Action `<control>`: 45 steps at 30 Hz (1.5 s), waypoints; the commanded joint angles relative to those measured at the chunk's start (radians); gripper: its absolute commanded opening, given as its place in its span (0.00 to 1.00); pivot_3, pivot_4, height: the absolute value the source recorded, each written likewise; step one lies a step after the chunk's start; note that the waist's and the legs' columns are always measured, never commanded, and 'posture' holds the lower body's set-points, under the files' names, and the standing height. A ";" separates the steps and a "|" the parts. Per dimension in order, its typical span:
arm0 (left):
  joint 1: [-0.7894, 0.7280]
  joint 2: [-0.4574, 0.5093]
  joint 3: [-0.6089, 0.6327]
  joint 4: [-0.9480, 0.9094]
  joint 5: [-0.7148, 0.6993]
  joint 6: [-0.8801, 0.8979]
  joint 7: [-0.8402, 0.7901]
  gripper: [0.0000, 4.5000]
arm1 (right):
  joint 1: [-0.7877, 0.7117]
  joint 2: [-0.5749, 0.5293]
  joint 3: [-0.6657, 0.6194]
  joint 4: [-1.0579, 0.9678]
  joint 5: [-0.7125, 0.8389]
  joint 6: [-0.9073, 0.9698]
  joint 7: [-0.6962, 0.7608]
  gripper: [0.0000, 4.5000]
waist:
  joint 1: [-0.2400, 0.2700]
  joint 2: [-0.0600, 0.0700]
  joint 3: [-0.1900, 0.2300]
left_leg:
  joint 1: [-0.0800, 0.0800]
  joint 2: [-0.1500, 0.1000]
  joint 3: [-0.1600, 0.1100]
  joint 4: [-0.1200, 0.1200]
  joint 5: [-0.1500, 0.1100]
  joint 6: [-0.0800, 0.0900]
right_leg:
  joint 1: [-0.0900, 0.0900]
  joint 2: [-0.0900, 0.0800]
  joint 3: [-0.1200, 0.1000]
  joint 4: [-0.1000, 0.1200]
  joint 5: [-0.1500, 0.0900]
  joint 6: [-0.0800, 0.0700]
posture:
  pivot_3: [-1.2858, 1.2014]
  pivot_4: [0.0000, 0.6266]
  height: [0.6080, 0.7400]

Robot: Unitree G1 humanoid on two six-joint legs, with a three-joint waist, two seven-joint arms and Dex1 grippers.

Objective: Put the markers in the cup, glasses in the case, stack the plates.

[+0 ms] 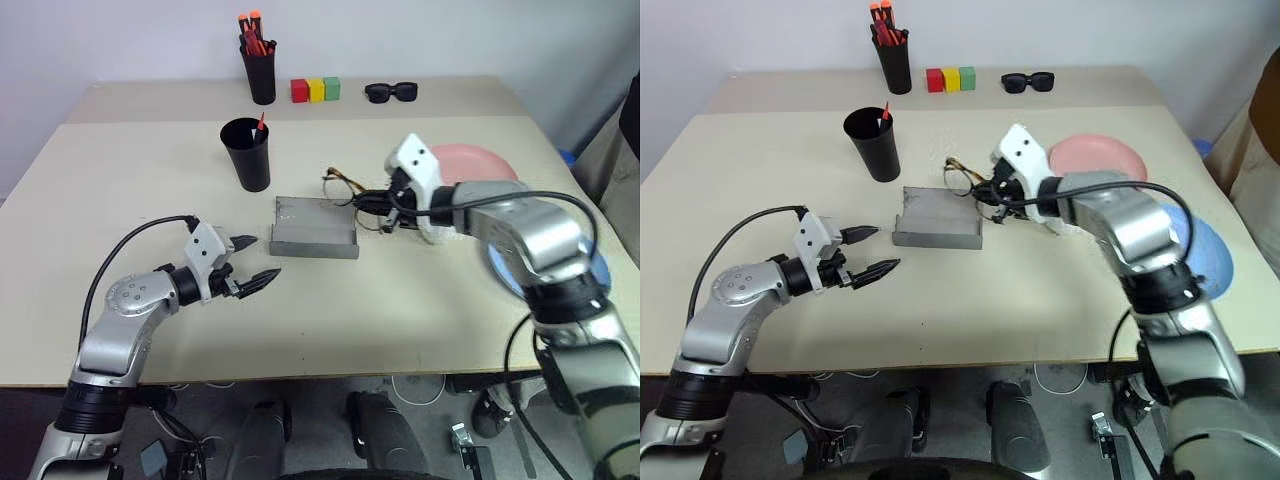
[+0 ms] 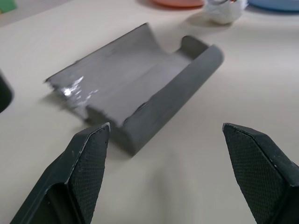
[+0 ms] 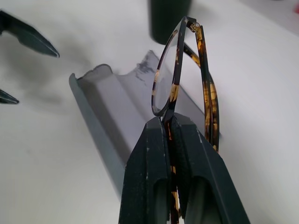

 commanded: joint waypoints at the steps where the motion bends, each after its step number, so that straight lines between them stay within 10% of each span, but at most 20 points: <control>1: 0.018 0.019 0.051 -0.034 -0.011 -0.022 0.017 0.88 | -0.102 0.075 0.055 0.224 -0.086 -0.168 0.127 0.01 | -0.001 0.000 0.000 | 0.000 0.000 0.000 0.000 0.000 0.000 | 0.000 0.000 0.000 0.000 0.001 0.002 | 0.52 0.24 1.00; 12: 0.129 0.032 0.097 -0.138 -0.024 0.004 0.061 0.88 | -0.236 0.249 0.091 0.648 -0.245 -0.416 0.345 0.01 | -0.001 0.000 0.000 | 0.000 0.000 -0.001 -0.001 0.000 0.000 | -0.002 -0.001 0.000 0.002 0.002 0.002 | 0.52 0.24 1.00; 21: 0.024 0.006 0.096 -0.146 -0.068 0.093 0.120 0.88 | -0.230 0.233 0.007 0.590 -0.256 -0.422 0.329 0.87 | 0.001 0.001 0.000 | 0.000 0.000 -0.001 -0.001 0.000 0.000 | -0.002 -0.001 0.000 0.002 0.002 0.002 | 0.52 0.24 1.00; 25: -0.111 -0.037 0.076 -0.121 -0.122 0.227 0.183 0.88 | -0.153 0.188 -0.063 0.420 -0.246 -0.383 0.251 0.87 | 0.007 0.001 0.000 | 0.000 -0.001 -0.001 -0.001 0.000 0.000 | -0.002 -0.001 0.000 0.003 0.002 0.002 | 0.52 0.24 1.00; 31: -0.402 -0.157 -0.061 0.065 -0.018 0.325 0.313 0.26 | 0.156 0.113 -0.173 -0.093 -0.193 -0.152 0.108 0.88 | 0.024 0.000 0.000 | 0.000 -0.002 -0.003 -0.001 0.000 0.000 | -0.001 -0.001 -0.001 0.004 0.002 0.002 | 0.52 0.24 1.00; 45: -1.068 -0.397 -0.133 1.068 0.125 0.419 0.337 0.26 | 0.600 0.023 -0.205 -0.723 -0.198 0.046 -0.123 0.88 | 0.018 -0.001 0.001 | -0.001 -0.003 -0.003 0.001 0.000 0.000 | -0.001 0.000 -0.001 0.002 0.001 0.004 | 0.52 0.24 1.00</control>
